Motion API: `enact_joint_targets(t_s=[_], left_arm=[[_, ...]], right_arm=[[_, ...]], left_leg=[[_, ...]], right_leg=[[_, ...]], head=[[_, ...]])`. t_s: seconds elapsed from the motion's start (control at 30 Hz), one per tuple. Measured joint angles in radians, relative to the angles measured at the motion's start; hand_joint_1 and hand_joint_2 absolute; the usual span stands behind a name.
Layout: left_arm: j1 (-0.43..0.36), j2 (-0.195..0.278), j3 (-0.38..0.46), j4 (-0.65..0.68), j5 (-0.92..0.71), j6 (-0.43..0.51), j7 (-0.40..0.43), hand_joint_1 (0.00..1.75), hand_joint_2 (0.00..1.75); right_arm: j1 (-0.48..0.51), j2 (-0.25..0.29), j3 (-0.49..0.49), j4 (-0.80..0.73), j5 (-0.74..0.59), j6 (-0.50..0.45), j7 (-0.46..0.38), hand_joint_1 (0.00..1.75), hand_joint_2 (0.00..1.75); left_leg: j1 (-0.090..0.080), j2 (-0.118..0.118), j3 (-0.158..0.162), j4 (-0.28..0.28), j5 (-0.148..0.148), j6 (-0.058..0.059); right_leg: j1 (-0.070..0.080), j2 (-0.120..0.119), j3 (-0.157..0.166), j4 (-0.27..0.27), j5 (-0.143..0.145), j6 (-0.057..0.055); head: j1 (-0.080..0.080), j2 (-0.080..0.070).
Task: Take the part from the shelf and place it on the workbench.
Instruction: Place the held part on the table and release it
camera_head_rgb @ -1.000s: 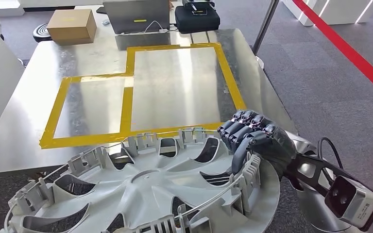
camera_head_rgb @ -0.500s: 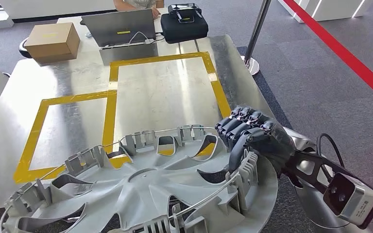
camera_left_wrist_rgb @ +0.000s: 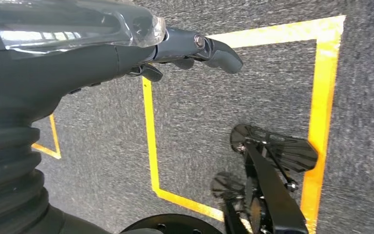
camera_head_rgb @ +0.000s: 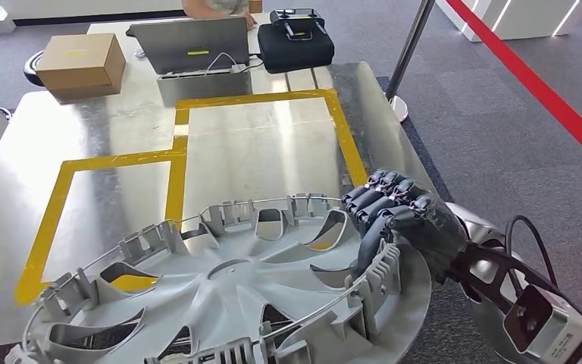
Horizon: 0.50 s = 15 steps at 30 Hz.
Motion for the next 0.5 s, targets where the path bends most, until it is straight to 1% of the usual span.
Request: enact_joint_targets(t_s=[0.03, 0.07, 0.13, 0.17, 0.2, 0.3, 0.37, 0.43, 0.5], left_arm=[[0.000, 0.000, 0.000, 0.000, -0.001, 0.000, -0.001, 0.00, 1.75], [0.000, 0.000, 0.000, 0.000, -0.003, 0.000, -0.001, 0.00, 1.75], [0.002, 0.000, 0.000, 0.000, -0.005, 0.001, -0.001, 0.00, 1.75], [0.003, -0.001, 0.000, 0.000, -0.006, 0.001, -0.002, 0.00, 1.75], [0.003, -0.002, 0.000, 0.000, -0.006, 0.001, -0.004, 0.00, 1.75], [0.004, -0.004, 0.001, 0.000, -0.005, -0.002, -0.024, 0.00, 1.75], [0.005, -0.007, 0.001, 0.000, -0.002, -0.008, -0.044, 0.00, 1.75], [0.006, -0.011, 0.003, 0.000, 0.002, -0.011, -0.056, 0.00, 1.75], [0.008, -0.015, 0.008, 0.000, 0.003, -0.012, -0.056, 0.00, 1.75]], right_arm=[[0.002, -0.006, -0.002, 0.000, 0.009, -0.009, 0.004, 1.75, 1.75], [0.007, -0.012, -0.004, 0.000, 0.019, -0.018, 0.008, 1.75, 1.75], [0.020, -0.022, -0.008, 0.000, 0.043, -0.035, 0.016, 1.75, 1.75], [0.028, -0.027, -0.010, 0.000, 0.058, -0.044, 0.019, 1.75, 1.75], [0.035, -0.032, -0.011, 0.001, 0.079, -0.055, 0.023, 1.75, 1.75], [0.058, -0.050, -0.013, 0.008, 0.185, -0.114, 0.060, 1.75, 1.75], [0.081, -0.068, -0.016, 0.021, 0.288, -0.168, 0.103, 1.75, 1.75], [0.125, -0.096, -0.024, 0.037, 0.404, -0.230, 0.132, 1.75, 1.75], [0.185, -0.133, -0.048, 0.063, 0.501, -0.287, 0.125, 1.75, 1.75]], left_leg=[[-0.001, -0.001, 0.002, 0.001, -0.003, -0.005], [-0.003, -0.001, 0.003, 0.002, -0.007, -0.006], [-0.006, -0.002, 0.004, 0.002, -0.010, 0.004], [-0.007, -0.002, 0.005, 0.001, -0.010, 0.012], [-0.007, -0.002, 0.007, -0.001, -0.008, 0.016], [-0.007, -0.002, 0.012, -0.008, -0.007, 0.013], [-0.006, -0.002, 0.013, -0.010, -0.006, 0.007], [-0.005, -0.004, 0.013, -0.011, -0.007, -0.007], [-0.003, -0.006, 0.013, -0.012, -0.008, -0.020]], right_leg=[[-0.001, 0.001, 0.018, -0.046, 0.020, -0.003], [-0.001, 0.002, 0.027, -0.070, 0.028, -0.007], [-0.001, 0.005, 0.031, -0.074, 0.028, -0.014], [-0.001, 0.005, 0.031, -0.075, 0.029, -0.015], [0.000, 0.005, 0.032, -0.075, 0.028, -0.016], [0.001, 0.005, 0.033, -0.075, 0.026, -0.020], [0.003, 0.005, 0.033, -0.075, 0.025, -0.023], [0.004, 0.003, 0.034, -0.074, 0.022, -0.026], [0.005, 0.000, 0.035, -0.074, 0.021, -0.029]], head=[[-0.001, 0.000], [-0.001, 0.000], [-0.003, 0.000], [-0.002, 0.000], [-0.003, 0.000], [-0.003, 0.000], [-0.003, 0.000], [-0.002, 0.000], [-0.002, 0.000]])
